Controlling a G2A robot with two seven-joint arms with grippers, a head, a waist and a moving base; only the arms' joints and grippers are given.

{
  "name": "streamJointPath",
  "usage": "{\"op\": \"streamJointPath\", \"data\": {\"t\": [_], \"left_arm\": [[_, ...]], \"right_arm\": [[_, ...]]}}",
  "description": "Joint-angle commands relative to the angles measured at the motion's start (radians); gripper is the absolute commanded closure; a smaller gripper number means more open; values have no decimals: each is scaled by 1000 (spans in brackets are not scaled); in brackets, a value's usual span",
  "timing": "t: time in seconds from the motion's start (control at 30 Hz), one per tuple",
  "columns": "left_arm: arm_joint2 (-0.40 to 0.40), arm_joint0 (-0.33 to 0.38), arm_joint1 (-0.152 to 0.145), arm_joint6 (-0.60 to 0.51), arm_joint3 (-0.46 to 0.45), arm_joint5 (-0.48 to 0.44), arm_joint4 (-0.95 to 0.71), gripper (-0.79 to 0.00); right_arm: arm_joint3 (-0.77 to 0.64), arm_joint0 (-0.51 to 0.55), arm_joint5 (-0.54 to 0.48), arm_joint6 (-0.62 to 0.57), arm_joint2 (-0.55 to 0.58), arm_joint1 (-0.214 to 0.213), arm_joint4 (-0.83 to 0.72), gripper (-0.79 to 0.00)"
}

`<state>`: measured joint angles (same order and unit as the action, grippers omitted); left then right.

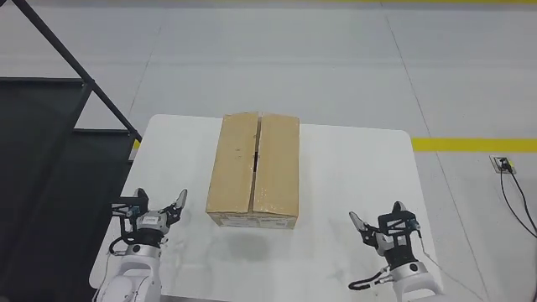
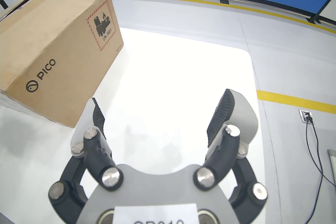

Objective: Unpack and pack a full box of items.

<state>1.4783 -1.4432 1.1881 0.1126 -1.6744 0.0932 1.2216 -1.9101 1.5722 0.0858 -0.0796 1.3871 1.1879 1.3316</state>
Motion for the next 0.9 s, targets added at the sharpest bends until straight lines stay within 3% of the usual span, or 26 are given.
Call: {"op": "streamJointPath", "data": {"t": [0.0,0.23,0.87], "left_arm": [[-35,31,4,13,39,11,45,-785],[-117,112,19,-44,145,9,81,-785],[-158,91,23,-34,123,-46,168,-785]], "right_arm": [[23,-34,23,8,-38,6,25,-785],[60,-93,129,38,-80,27,-15,-785],[57,-69,92,106,-58,33,-53,-785]]}}
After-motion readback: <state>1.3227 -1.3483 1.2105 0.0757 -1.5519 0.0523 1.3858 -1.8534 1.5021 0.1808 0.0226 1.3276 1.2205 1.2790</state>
